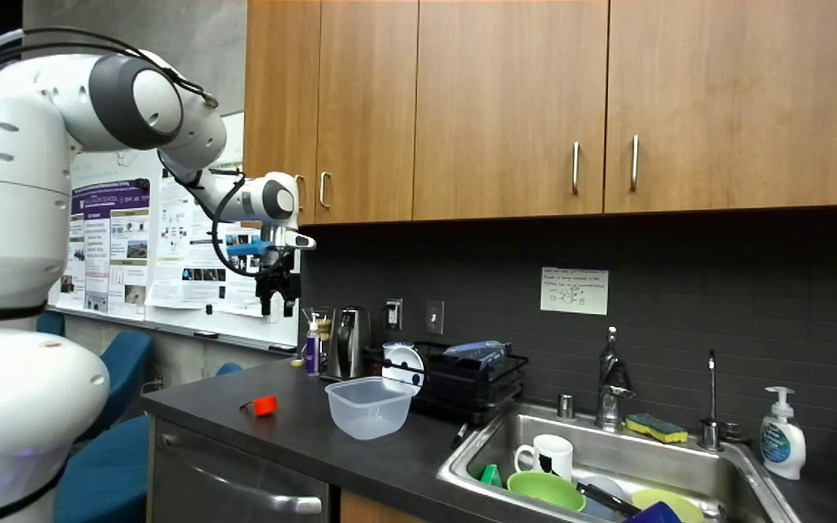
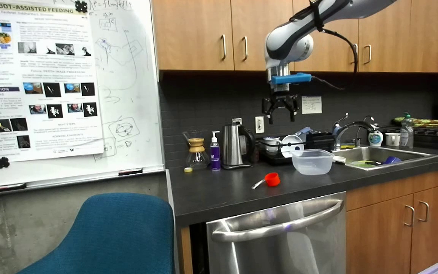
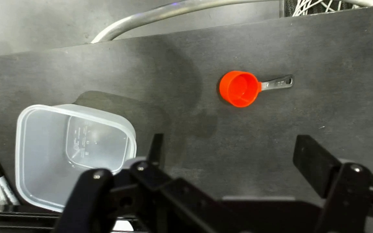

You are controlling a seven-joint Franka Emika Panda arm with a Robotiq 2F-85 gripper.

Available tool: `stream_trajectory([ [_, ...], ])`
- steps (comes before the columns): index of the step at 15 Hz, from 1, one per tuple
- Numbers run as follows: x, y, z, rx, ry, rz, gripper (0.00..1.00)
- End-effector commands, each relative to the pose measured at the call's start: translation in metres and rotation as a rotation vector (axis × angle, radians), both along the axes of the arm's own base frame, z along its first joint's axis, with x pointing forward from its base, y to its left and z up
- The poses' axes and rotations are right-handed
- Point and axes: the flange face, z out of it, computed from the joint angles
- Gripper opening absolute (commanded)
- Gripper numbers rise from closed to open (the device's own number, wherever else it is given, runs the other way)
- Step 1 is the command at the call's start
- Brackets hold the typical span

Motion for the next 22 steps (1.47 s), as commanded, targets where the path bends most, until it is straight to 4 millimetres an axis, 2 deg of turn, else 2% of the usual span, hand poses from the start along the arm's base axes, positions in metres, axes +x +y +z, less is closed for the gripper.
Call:
stream_trajectory([
  [1,-0.001,0.022,-0.006,-0.001,0.005,-0.004,1.0],
  [6,-0.006,0.052,-0.017,-0.019,0.012,0.03,1.0],
  [9,-0.005,0.057,-0.021,-0.027,0.002,0.042,1.0],
  [11,-0.002,0.054,-0.024,-0.029,-0.005,0.045,1.0],
  [17,0.011,0.031,-0.049,0.008,0.041,0.042,1.0],
  [22,0.014,0.019,-0.053,0.052,0.099,0.077,1.0],
])
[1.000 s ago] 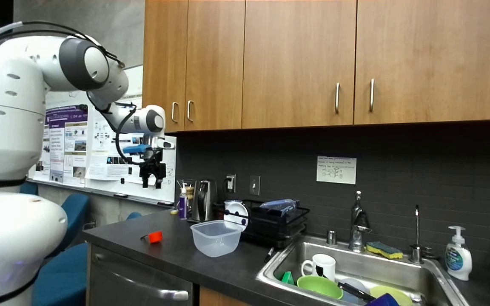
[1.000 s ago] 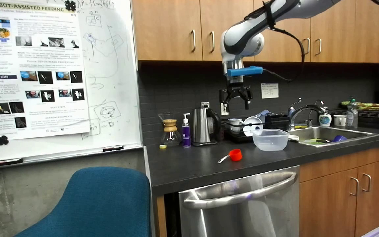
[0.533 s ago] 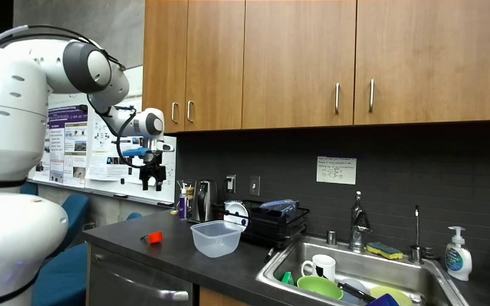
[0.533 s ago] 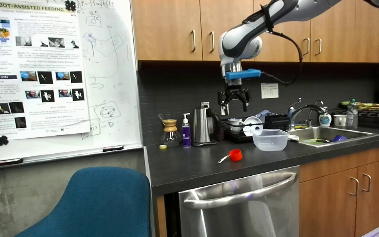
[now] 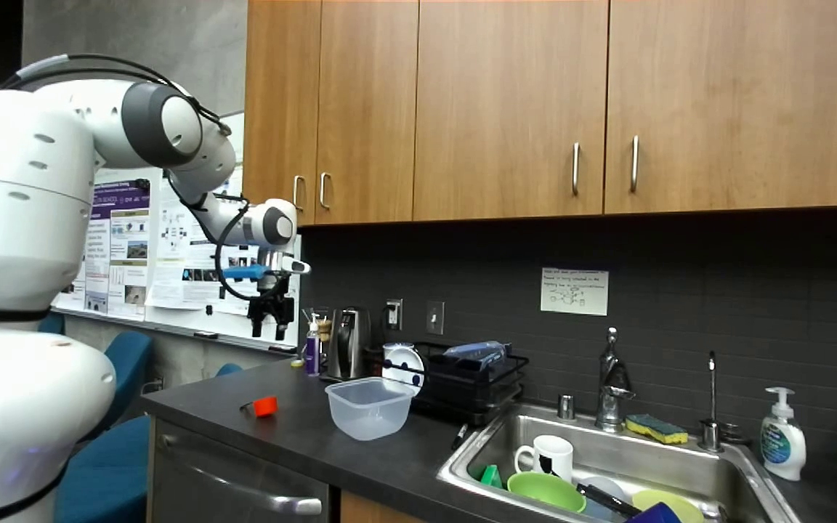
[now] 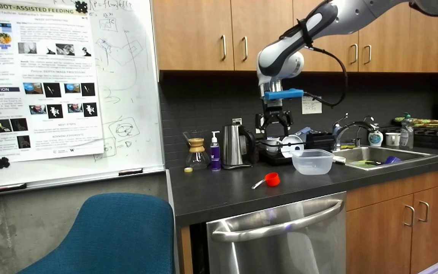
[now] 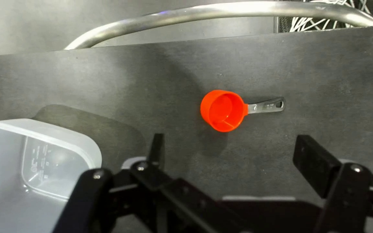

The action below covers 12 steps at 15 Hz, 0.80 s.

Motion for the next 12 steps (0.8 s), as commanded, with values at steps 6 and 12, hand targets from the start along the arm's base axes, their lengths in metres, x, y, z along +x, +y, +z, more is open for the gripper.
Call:
stream_trajectory([
  [6,-0.002,-0.009,0.001,0.043,0.099,0.067,1.0],
  [12,0.017,-0.011,-0.015,0.028,0.027,0.039,1.0],
])
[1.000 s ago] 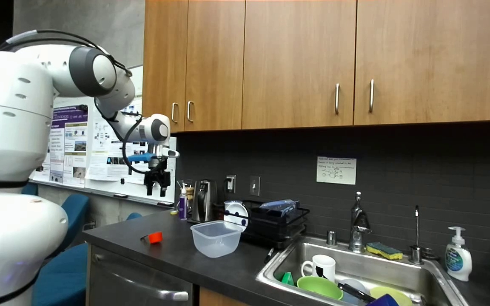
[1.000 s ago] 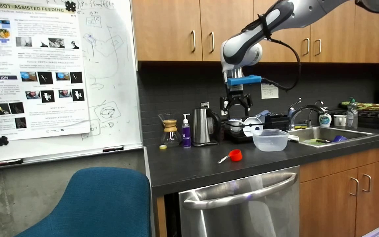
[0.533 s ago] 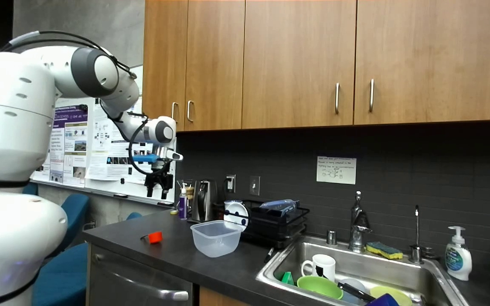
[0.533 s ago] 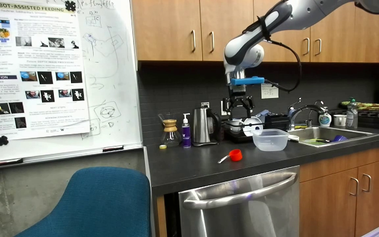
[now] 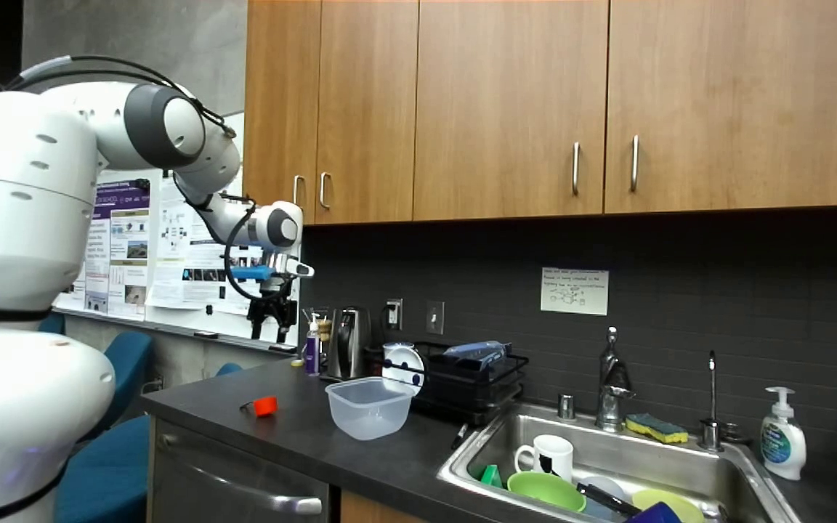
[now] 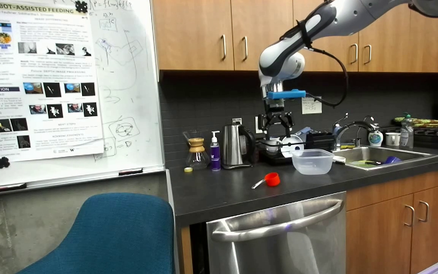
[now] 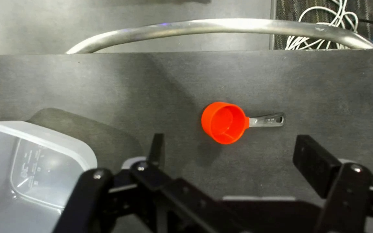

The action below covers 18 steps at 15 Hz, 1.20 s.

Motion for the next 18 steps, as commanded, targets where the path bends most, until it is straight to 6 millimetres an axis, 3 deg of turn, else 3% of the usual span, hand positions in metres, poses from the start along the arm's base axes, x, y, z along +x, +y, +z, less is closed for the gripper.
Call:
stream_trajectory([
  [1,0.019,-0.003,-0.014,0.003,-0.023,-0.016,1.0],
  [10,0.064,-0.021,-0.059,0.023,-0.066,-0.074,1.0],
  [18,0.071,-0.029,-0.056,0.022,-0.094,-0.088,1.0],
])
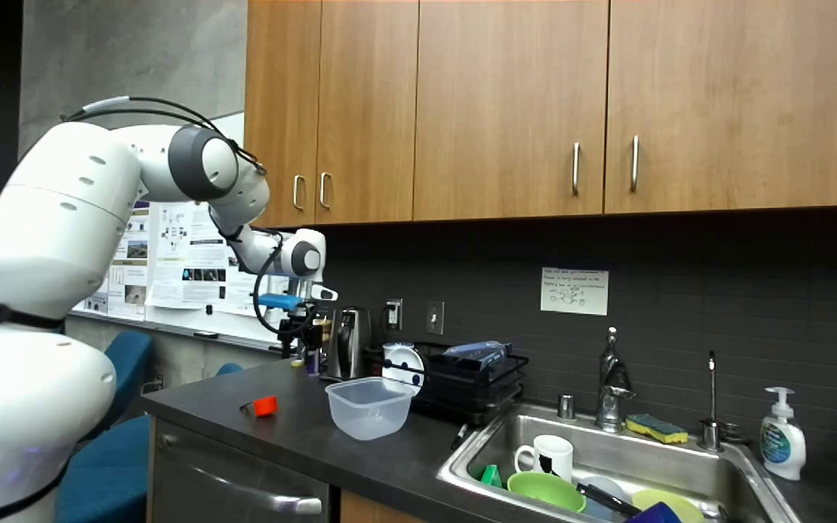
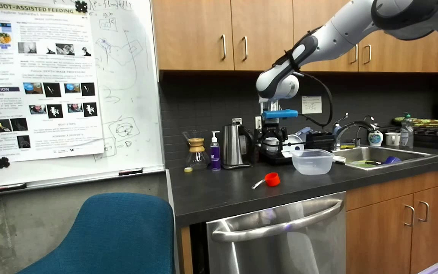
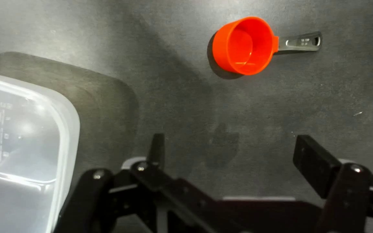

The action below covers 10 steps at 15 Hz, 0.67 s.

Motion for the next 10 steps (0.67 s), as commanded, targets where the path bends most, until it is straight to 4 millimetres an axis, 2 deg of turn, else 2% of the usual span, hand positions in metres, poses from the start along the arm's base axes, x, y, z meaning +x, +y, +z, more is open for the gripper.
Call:
stream_trajectory([
  [1,0.004,-0.003,0.001,0.0,-0.013,-0.009,1.0],
  [5,0.007,-0.001,-0.014,-0.002,0.002,0.004,1.0],
  [10,0.003,0.017,-0.037,0.008,0.017,0.02,1.0],
])
